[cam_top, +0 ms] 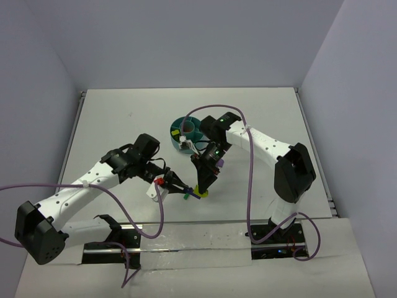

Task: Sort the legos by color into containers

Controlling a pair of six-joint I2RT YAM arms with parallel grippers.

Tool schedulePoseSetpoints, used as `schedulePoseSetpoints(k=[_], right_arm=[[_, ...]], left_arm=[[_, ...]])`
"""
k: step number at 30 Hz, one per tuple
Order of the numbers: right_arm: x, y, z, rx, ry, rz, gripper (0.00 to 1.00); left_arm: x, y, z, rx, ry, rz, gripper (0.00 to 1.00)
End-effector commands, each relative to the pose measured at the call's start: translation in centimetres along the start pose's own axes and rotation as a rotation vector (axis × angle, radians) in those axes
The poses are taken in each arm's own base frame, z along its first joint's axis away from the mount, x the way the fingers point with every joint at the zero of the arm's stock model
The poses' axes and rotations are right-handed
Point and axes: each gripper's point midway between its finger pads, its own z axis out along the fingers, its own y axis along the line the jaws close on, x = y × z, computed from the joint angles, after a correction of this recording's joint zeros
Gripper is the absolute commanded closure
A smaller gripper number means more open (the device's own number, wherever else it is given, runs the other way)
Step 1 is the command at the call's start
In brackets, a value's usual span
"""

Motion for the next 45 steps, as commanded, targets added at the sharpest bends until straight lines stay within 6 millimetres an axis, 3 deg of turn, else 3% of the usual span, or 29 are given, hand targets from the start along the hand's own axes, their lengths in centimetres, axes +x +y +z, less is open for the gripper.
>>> schedulePoseSetpoints(k=[1, 22, 26, 28, 32, 33, 34, 37, 38, 41, 42, 44, 45], right_arm=[[-0.7, 1.5, -1.5, 0.015, -0.017, -0.004, 1.0], [-1.7, 0.8, -2.6, 0.064, -0.07, 0.017, 1.0], [-1.9, 0.5, -2.8, 0.092, -0.075, 0.003, 1.0], [-2.6, -0.4, -3.7, 0.149, -0.115, 0.023, 1.0], [-5.2, -2.6, -7.6, 0.306, -0.253, 0.014, 1.0], [-5.8, -3.2, -9.4, 0.366, -0.298, 0.031, 1.0], [-6.3, -3.7, -10.8, 0.414, -0.337, 0.034, 1.0], [-7.8, -5.0, -15.2, 0.553, -0.448, 0.043, 1.0], [-8.3, -5.5, -16.8, 0.602, -0.479, 0.043, 1.0], [-8.9, -6.2, -18.9, 0.662, -0.517, 0.045, 1.0], [-9.1, -6.4, -19.2, 0.67, -0.526, 0.038, 1.0], [-9.7, -6.4, -19.7, 0.681, -0.541, 0.028, 1.0], [-9.9, -6.4, -19.9, 0.682, -0.547, 0.022, 1.0]], left_arm=[[-0.7, -3.2, 0.6, 0.074, -0.034, -0.092, 1.0], [-0.5, -4.2, 0.6, 0.086, -0.015, -0.143, 1.0], [-0.3, -3.9, 0.5, 0.063, 0.002, -0.176, 1.0], [0.0, -2.3, 0.1, -0.003, 0.029, -0.176, 1.0], [0.5, 1.7, -3.1, -0.222, 0.034, -0.397, 1.0], [0.8, 3.0, -4.4, -0.29, 0.033, -0.444, 1.0], [1.1, 4.8, -6.1, -0.381, 0.031, -0.485, 1.0], [1.2, 7.6, -10.1, -0.56, -0.005, -0.634, 1.0], [1.7, 9.6, -12.9, -0.704, -0.016, -0.695, 1.0], [3.4, 12.8, -17.0, -0.883, 0.003, -0.73, 1.0], [3.3, 13.7, -18.0, -0.888, 0.051, -0.678, 1.0], [5.7, 14.7, -19.0, -0.839, 0.118, -0.684, 1.0], [5.2, 15.9, -19.9, -0.832, 0.141, -0.632, 1.0]])
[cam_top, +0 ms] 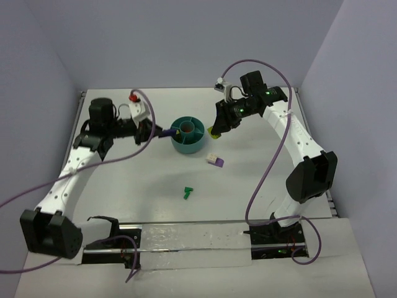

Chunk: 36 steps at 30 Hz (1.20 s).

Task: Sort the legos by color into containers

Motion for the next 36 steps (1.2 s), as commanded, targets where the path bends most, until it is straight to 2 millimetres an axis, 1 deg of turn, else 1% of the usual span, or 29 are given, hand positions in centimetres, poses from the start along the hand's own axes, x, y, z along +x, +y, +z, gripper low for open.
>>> schedulePoseSetpoints(k=[1, 3, 4, 7, 8, 9, 10, 12, 14, 16, 18, 19, 20, 23, 24, 30, 36], right_arm=[[-3.3, 0.4, -1.2, 0.046, -0.1, -0.06, 1.0], [-3.4, 0.2, -1.1, 0.047, -0.101, -0.051, 1.0], [-3.3, 0.2, -0.9, 0.044, -0.099, -0.049, 1.0], [-3.1, -0.1, -0.8, 0.051, -0.099, -0.046, 1.0], [-3.1, -0.1, -0.8, 0.053, -0.097, -0.044, 1.0], [-3.0, -0.2, -0.8, 0.055, -0.097, -0.045, 1.0], [-3.0, -0.3, -0.7, 0.061, -0.097, -0.046, 1.0], [-2.8, -0.4, -0.7, 0.067, -0.094, -0.045, 1.0], [-2.5, -0.6, -0.6, 0.073, -0.089, -0.043, 1.0], [-2.3, -0.7, -0.5, 0.071, -0.084, -0.039, 1.0], [-2.2, -0.7, -0.4, 0.069, -0.08, -0.035, 1.0], [-2.2, -0.8, -0.4, 0.07, -0.08, -0.035, 1.0], [-2.2, -0.8, -0.3, 0.07, -0.079, -0.034, 1.0], [-2.0, -0.8, -0.2, 0.067, -0.076, -0.032, 1.0], [-2.0, -0.8, -0.1, 0.067, -0.073, -0.03, 1.0], [-2.0, -1.0, -0.1, 0.073, -0.072, -0.026, 1.0], [-1.8, -1.2, 0.0, 0.074, -0.071, -0.018, 1.0]], left_arm=[[-3.7, 5.5, 0.4, -0.058, 0.011, 0.072, 1.0], [-4.0, 7.7, 0.8, -0.092, 0.023, 0.069, 1.0], [-4.8, 9.6, 1.2, -0.115, 0.036, 0.095, 1.0], [-5.4, 12.7, 2.1, -0.113, 0.097, 0.083, 1.0], [-4.4, 13.1, 2.5, -0.104, 0.127, 0.045, 1.0], [-2.8, 13.6, 3.1, -0.086, 0.17, -0.01, 1.0], [-2.7, 14.4, 3.5, -0.077, 0.193, -0.028, 1.0], [-3.4, 15.4, 3.8, -0.084, 0.205, -0.017, 1.0], [-1.6, 15.6, 5.2, -0.063, 0.257, -0.058, 1.0], [-1.3, 15.6, 6.2, -0.057, 0.282, -0.07, 1.0], [-0.4, 15.5, 7.2, -0.051, 0.316, -0.091, 1.0], [-0.4, 15.6, 7.2, -0.058, 0.325, -0.094, 1.0], [0.2, 15.7, 7.7, -0.056, 0.34, -0.105, 1.0], [1.0, 16.0, 8.6, -0.065, 0.372, -0.129, 1.0], [0.8, 16.1, 8.6, -0.068, 0.369, -0.126, 1.0], [3.7, 15.1, 10.4, -0.056, 0.463, -0.171, 1.0], [4.5, 15.2, 11.2, -0.086, 0.49, -0.165, 1.0]])
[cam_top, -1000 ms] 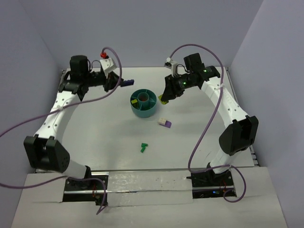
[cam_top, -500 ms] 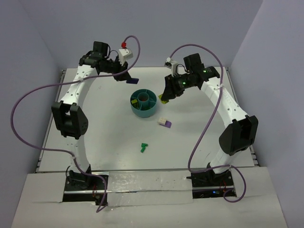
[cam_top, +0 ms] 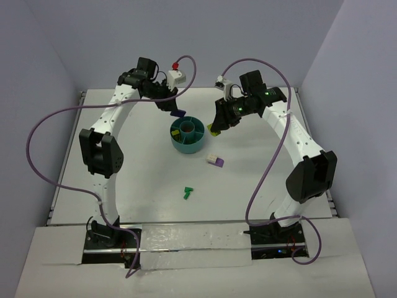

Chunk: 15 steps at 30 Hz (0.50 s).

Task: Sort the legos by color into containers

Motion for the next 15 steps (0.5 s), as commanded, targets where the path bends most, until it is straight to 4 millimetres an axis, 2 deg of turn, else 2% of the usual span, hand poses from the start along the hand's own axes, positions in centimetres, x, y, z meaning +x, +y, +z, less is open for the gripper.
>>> schedulePoseSetpoints(k=[1, 15], right_arm=[[-0.8, 0.2, -0.2, 0.007, -0.036, -0.026, 1.0], [-1.4, 0.1, -0.2, 0.015, -0.047, -0.032, 1.0]], left_arm=[[-0.2, 0.1, 0.4, -0.036, 0.021, -0.013, 1.0], [1.4, 0.6, 1.6, -0.053, 0.087, -0.024, 0.98]])
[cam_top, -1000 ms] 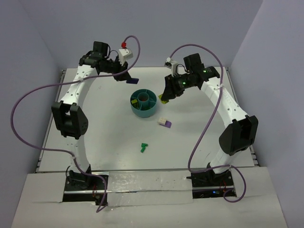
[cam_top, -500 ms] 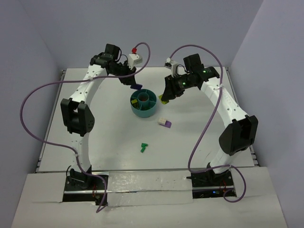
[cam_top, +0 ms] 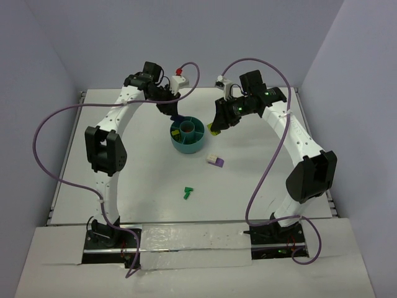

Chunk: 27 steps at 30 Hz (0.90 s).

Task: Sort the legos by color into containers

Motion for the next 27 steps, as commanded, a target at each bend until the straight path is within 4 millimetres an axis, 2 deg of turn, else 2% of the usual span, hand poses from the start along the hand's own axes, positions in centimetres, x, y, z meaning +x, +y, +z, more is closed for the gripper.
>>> schedulePoseSetpoints(k=[1, 4, 5, 8, 10, 13, 20, 22, 23, 24, 25, 26, 27], right_arm=[[-1.2, 0.3, -0.3, 0.004, -0.04, -0.028, 1.0], [-1.4, 0.3, -0.2, 0.006, -0.042, -0.029, 1.0], [-1.5, 0.3, -0.2, 0.007, -0.045, -0.032, 1.0], [-1.8, 0.4, 0.1, 0.018, -0.048, -0.043, 1.0], [-2.3, 0.4, 0.2, 0.027, -0.059, -0.05, 1.0], [-3.1, 0.2, 0.5, 0.049, -0.082, -0.057, 1.0], [-4.6, 0.2, 1.1, 0.087, -0.136, -0.069, 1.0], [-5.1, 0.7, 1.7, 0.092, -0.142, -0.097, 1.0], [-5.2, 1.0, 2.3, 0.086, -0.139, -0.108, 1.0], [-5.2, 1.0, 2.3, 0.084, -0.139, -0.108, 1.0], [-5.4, 1.5, 3.0, 0.057, -0.137, -0.107, 1.0], [-5.7, 2.1, 3.8, 0.016, -0.139, -0.093, 1.0], [-5.9, 2.4, 4.2, -0.007, -0.142, -0.086, 1.0]], left_arm=[[-0.8, -0.1, -0.5, -0.026, -0.002, 0.024, 0.98], [-0.5, -0.4, -0.1, -0.02, 0.014, 0.029, 0.96], [-0.5, -0.5, 0.0, -0.018, 0.018, 0.032, 0.92], [-0.5, -0.6, 0.0, -0.016, 0.016, 0.037, 0.75], [-0.6, -0.7, 0.0, -0.011, 0.009, 0.042, 0.58], [-1.1, -0.7, -0.3, -0.011, -0.014, 0.04, 0.44], [-3.2, -0.5, -2.6, -0.006, -0.112, 0.021, 0.32], [-4.9, -0.5, -5.1, 0.007, -0.211, 0.001, 0.3], [-6.2, 0.0, -7.8, 0.003, -0.297, -0.002, 0.3], [-6.2, -0.8, -7.8, 0.048, -0.311, -0.016, 0.31], [-7.3, -0.8, -10.5, 0.037, -0.388, 0.014, 0.31], [-7.3, -2.9, -12.0, 0.106, -0.435, 0.026, 0.31], [-7.1, -3.6, -12.9, 0.123, -0.464, 0.05, 0.31]])
